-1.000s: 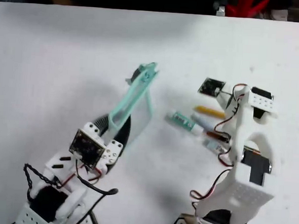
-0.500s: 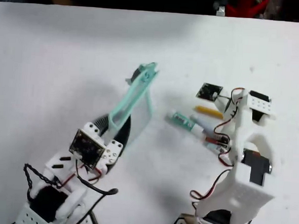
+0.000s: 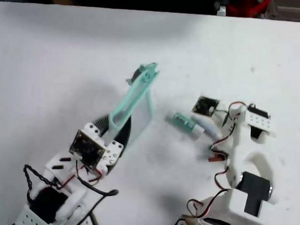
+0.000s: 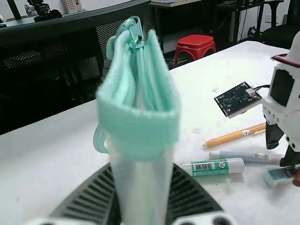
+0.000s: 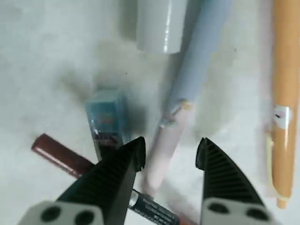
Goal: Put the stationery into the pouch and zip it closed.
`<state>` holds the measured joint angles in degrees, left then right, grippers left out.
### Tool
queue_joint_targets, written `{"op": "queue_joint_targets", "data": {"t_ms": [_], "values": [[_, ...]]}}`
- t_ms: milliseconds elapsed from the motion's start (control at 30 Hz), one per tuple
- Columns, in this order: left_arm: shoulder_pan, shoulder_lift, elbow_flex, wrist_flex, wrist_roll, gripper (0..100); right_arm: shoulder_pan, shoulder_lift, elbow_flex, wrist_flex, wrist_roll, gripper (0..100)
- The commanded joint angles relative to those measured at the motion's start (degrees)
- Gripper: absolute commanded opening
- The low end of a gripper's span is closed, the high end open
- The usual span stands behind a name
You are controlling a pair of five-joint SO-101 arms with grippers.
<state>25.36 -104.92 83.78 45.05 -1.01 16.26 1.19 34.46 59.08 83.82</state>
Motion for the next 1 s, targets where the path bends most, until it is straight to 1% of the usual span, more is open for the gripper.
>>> {"op": "queue_joint_targets", "data": {"t_ms": [0, 100, 167, 200, 267, 333, 400, 467, 633, 733, 800, 967], "values": [[-0.4, 0.4, 0.3, -1.1, -0.4, 2, 0.6, -4.5, -1.6, 1.1, -1.1, 17.8], [-0.4, 0.4, 0.3, -1.2, -0.4, 2, 0.9, -9.5, -4.3, 3.2, -5.8, 18.0], [-0.4, 0.4, 0.3, -1.2, -0.4, 2, 0.9, -13.5, -4.2, 5.1, -5.7, 18.0], [-0.4, 0.4, 0.3, -1.2, -0.4, 2, 0.8, -15.0, -3.3, 6.7, -4.0, 18.0], [-0.4, 0.4, 0.3, -1.2, -0.4, 2, 0.7, -17.8, -0.3, 9.0, 2.6, 18.0], [-0.4, 0.4, 0.3, -1.2, -0.4, 2, 1.0, -19.7, 2.9, 9.2, 9.1, 18.0], [-0.4, 0.4, 0.3, -1.1, -0.4, 2, 1.5, -20.4, 4.9, 9.1, 11.9, 18.0], [-0.4, 0.4, 0.3, -1.1, -0.4, 2, 1.5, -19.7, 5.5, 8.0, 12.3, 18.0], [-0.4, 0.4, 0.3, -1.1, -0.4, 2, 1.5, -12.9, 5.1, 0.7, 12.0, 18.0], [-0.4, 0.4, 0.4, -1.1, -0.4, 2, 1.5, -8.0, 1.9, -3.4, 7.6, 18.0], [-0.4, 0.4, 0.4, -1.1, -0.4, 2, 1.5, -5.2, -1.2, -3.8, 6.0, 18.0], [-0.4, 0.4, 0.4, -1.1, -0.4, 2, 0.1, 1.7, -2.9, -4.2, 9.3, 18.0]]}}
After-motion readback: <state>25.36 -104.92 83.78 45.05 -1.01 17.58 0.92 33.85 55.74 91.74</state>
